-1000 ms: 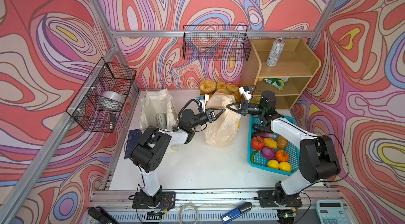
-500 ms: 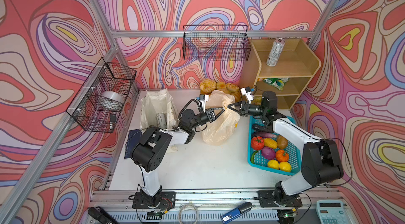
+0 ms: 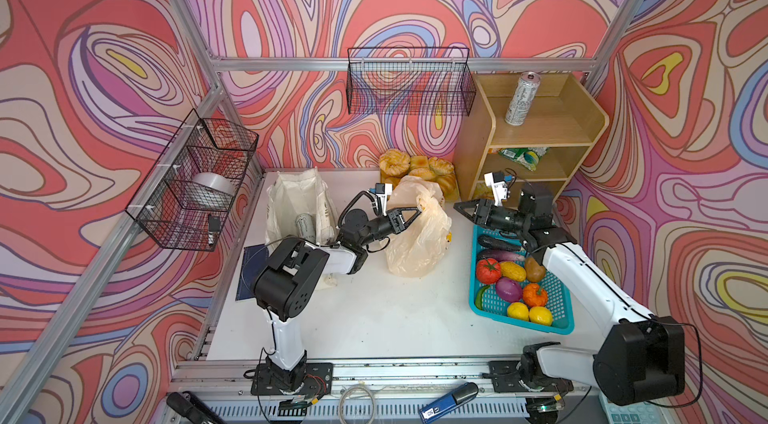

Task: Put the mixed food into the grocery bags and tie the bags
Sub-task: 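Draw the right gripper back toward the basket while left holds its handle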

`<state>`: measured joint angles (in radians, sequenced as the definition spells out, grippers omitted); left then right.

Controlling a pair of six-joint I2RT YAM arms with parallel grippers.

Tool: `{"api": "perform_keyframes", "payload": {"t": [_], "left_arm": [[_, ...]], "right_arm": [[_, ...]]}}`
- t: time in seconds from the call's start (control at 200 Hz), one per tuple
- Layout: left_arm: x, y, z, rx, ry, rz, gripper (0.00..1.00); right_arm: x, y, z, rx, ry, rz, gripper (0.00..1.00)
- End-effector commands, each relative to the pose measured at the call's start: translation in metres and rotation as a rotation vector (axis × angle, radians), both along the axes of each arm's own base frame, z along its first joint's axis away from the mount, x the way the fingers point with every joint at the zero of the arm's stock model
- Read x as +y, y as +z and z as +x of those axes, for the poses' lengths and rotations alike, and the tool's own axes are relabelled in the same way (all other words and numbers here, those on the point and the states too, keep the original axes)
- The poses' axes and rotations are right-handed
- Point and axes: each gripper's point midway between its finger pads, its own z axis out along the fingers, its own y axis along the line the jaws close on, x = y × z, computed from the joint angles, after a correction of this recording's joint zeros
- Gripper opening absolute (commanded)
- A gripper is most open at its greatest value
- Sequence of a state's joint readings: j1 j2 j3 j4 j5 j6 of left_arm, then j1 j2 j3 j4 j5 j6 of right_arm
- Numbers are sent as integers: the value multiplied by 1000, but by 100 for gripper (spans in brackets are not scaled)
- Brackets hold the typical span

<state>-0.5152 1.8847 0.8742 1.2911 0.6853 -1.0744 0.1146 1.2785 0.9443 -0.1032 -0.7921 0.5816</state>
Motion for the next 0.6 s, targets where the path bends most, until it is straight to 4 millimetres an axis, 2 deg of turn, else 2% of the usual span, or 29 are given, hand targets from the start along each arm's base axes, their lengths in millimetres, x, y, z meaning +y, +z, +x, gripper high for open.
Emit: {"api": "perform_keyframes", "payload": {"t": [0.0, 0.08, 0.175, 0.341, 0.446, 0.596], "left_arm": [[4, -2, 4, -33, 16, -15, 0], [3, -7, 5, -24, 17, -10, 0], [3, -12, 7, -15, 22, -5, 0], [2, -19, 8, -3, 18, 2, 0], [2, -21, 8, 4, 17, 4, 0], [1, -22, 8, 6, 15, 4, 0]], "right_arm": [[-3, -21, -15, 44, 11, -60, 25], [-6, -31, -22, 66, 8, -85, 22], [-3, -39, -30, 83, 26, -92, 30], [18, -47, -38, 88, 81, -119, 35], [31, -51, -38, 84, 102, -144, 35], [34, -54, -29, 80, 89, -149, 30]]}}
